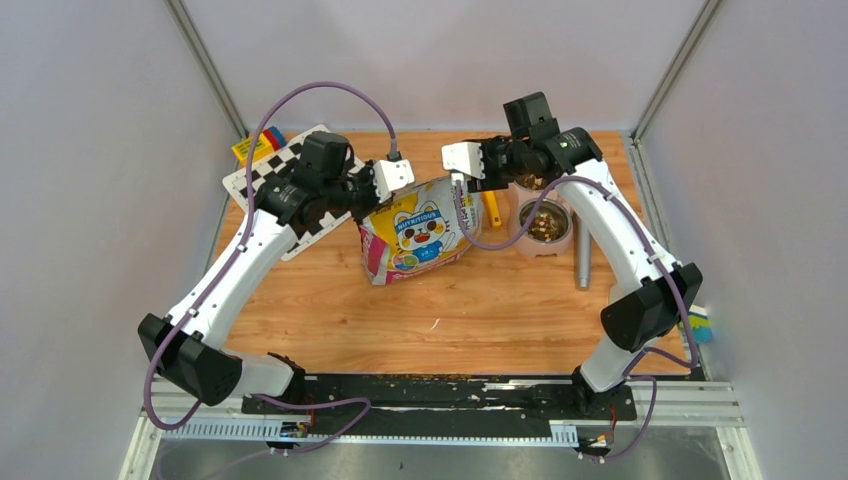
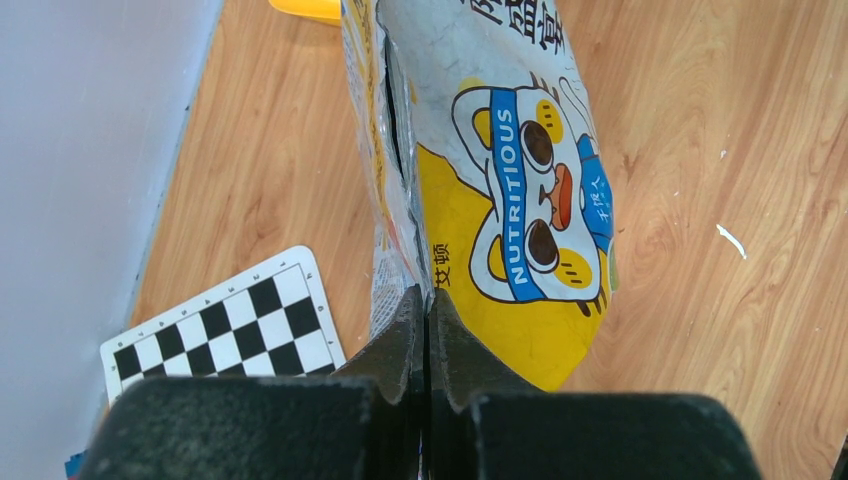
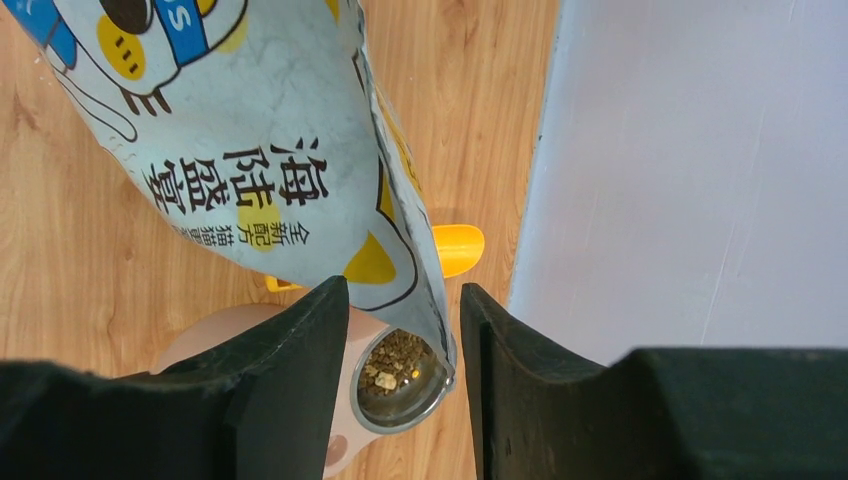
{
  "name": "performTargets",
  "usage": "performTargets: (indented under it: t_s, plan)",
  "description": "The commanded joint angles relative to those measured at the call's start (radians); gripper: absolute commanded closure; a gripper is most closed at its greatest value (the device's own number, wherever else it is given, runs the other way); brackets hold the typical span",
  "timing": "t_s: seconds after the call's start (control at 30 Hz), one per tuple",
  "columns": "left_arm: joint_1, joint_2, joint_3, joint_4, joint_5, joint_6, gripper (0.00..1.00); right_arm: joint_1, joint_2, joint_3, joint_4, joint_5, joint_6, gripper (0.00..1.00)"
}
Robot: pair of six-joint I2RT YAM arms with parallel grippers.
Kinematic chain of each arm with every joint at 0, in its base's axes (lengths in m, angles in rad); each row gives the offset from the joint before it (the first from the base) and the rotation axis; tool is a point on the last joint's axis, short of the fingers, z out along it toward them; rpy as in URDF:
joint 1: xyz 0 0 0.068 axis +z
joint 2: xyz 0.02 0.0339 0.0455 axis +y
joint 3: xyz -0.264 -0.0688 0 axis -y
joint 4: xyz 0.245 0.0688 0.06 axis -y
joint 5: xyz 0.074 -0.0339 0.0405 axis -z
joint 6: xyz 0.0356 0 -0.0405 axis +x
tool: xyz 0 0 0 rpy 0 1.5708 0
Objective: Serve the pet food
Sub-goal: Close the pet food bag at the center of the board.
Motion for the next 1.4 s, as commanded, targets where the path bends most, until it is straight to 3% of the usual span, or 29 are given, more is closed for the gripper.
performTargets:
  t_s: [0.0, 0.47, 0.8, 0.9, 1.13, 1.17, 1.2, 1.27, 1.37]
  plan:
    - [0.004, -0.076, 0.075, 0.06, 0.056, 0.008, 1.0, 0.021, -0.031, 0.009, 0.038, -0.053, 0.008, 0.54]
    - [0.004, -0.084, 0.069, 0.061, 0.077, 0.003, 1.0, 0.094, 0.002, 0.019, 0.058, -0.12, 0.045, 0.63]
    - [0.004, -0.097, 0.064, 0.056, 0.083, 0.007, 1.0, 0.118, 0.036, 0.022, 0.065, -0.101, 0.058, 0.88]
    - [0.004, -0.1, 0.063, 0.055, 0.083, 0.007, 1.0, 0.118, 0.041, 0.022, 0.071, -0.089, 0.063, 1.0]
    - [0.003, -0.098, 0.064, 0.055, 0.084, 0.007, 1.0, 0.118, 0.025, 0.02, 0.099, -0.102, 0.074, 1.0]
    - [0.004, -0.098, 0.066, 0.053, 0.084, 0.006, 1.0, 0.119, 0.027, 0.024, 0.102, -0.103, 0.085, 0.94]
    - [0.004, -0.098, 0.069, 0.052, 0.085, 0.006, 1.0, 0.119, 0.03, 0.03, 0.103, -0.105, 0.094, 0.77]
    - [0.004, -0.099, 0.072, 0.05, 0.087, 0.005, 1.0, 0.119, 0.024, 0.025, 0.102, -0.121, 0.097, 0.57]
    - [0.003, -0.098, 0.074, 0.047, 0.089, 0.004, 1.0, 0.123, 0.018, 0.007, 0.103, -0.138, 0.094, 0.5]
